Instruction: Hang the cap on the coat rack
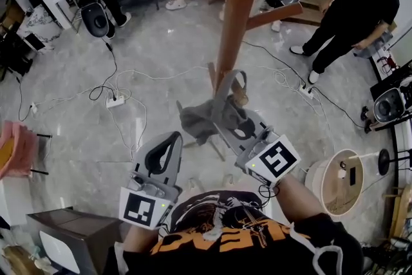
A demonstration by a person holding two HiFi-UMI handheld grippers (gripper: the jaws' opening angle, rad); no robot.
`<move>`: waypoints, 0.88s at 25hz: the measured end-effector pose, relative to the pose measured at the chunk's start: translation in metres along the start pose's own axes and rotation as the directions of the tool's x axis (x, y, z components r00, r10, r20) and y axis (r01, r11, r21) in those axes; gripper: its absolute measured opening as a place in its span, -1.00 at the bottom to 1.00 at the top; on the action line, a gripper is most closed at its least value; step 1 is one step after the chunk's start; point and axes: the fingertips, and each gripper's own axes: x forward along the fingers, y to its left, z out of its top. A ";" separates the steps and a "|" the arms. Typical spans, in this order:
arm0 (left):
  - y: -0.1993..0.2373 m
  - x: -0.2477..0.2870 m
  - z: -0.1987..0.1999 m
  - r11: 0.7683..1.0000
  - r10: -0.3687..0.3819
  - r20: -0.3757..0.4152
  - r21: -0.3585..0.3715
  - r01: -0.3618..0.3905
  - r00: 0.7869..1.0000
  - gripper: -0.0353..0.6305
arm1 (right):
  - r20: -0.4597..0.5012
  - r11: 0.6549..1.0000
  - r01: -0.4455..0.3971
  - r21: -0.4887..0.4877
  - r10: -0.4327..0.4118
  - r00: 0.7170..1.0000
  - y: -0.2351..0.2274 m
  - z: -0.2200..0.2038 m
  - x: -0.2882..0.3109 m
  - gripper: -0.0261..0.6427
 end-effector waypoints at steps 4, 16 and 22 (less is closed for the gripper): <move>0.002 -0.004 0.001 1.000 0.016 0.005 -0.022 -0.016 1.000 -0.82 | -0.013 1.000 -0.004 0.006 0.004 1.000 -0.001 -0.012 0.009 -0.80; -0.008 -0.001 -0.003 0.999 0.035 0.000 -0.007 -0.035 0.999 -0.82 | -0.033 0.998 -0.007 0.063 0.009 0.999 -0.018 -0.045 0.005 -0.80; -0.005 0.000 -0.001 1.000 0.023 -0.002 -0.009 -0.023 1.000 -0.82 | -0.009 0.998 -0.040 0.050 0.040 0.999 -0.012 -0.042 0.008 -0.74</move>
